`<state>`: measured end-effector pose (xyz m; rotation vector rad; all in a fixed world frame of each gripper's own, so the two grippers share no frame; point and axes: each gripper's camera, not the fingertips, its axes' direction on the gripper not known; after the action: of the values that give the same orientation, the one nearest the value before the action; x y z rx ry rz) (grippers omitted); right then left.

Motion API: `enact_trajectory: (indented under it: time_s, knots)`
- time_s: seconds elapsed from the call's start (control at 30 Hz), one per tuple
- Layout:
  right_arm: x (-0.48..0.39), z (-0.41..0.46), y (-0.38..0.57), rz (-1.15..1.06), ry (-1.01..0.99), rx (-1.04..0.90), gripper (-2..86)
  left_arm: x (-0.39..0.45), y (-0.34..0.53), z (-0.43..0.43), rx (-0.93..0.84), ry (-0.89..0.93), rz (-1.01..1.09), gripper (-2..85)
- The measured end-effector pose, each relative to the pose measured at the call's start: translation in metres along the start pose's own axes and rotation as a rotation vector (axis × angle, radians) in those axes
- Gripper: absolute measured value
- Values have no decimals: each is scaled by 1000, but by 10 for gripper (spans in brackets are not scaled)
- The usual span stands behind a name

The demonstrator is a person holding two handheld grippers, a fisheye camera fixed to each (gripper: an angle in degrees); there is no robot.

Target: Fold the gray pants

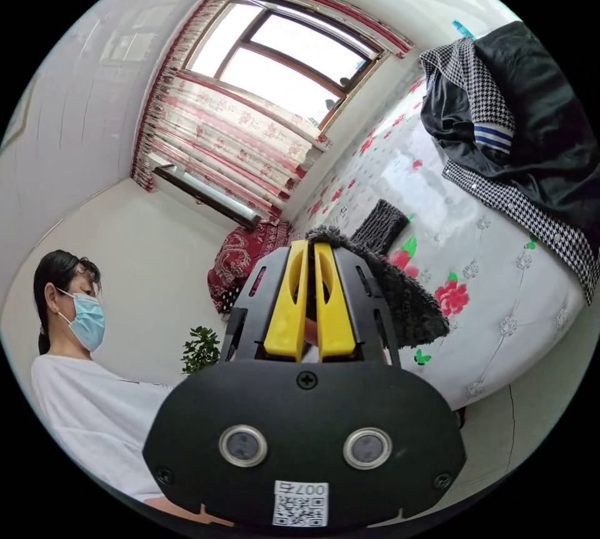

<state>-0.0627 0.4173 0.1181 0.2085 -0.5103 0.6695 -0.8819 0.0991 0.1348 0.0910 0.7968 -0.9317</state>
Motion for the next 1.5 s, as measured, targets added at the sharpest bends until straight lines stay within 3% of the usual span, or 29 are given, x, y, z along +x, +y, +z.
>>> enact_trajectory:
  time_s: [0.2,0.4,0.63,0.7,0.83,0.9,1.0,1.07,1.27,1.37,1.5]
  knots:
    - [-10,11,-3,64,29,-7,-2,-3,0,27,-32,-106,-45,-7]
    - [-61,63,-52,-24,182,-45,-1,18,-33,81,4,-107,-46,-6]
    - [-103,234,-179,-86,355,-127,6,40,-123,244,-22,-185,-16,21]
    - [-103,298,-212,-107,392,-149,13,38,-145,308,-57,-268,-50,50]
    - [-94,414,-242,-131,506,-308,25,42,-153,353,-82,-417,17,66]
    - [-105,436,-227,-209,481,-334,29,46,-140,362,-136,-490,141,69]
    - [-125,458,-169,-307,266,-471,36,42,-105,355,-182,-603,259,71]
    - [-144,474,-102,-345,106,-639,44,36,-84,346,-191,-653,282,75]
    - [-197,548,20,-303,-112,-1058,64,26,-46,354,-239,-733,303,114]
    - [-224,591,47,-355,-103,-1185,67,12,-42,390,-311,-756,281,128]
    - [-240,632,50,-368,-39,-1203,42,2,-32,430,-354,-852,322,111]
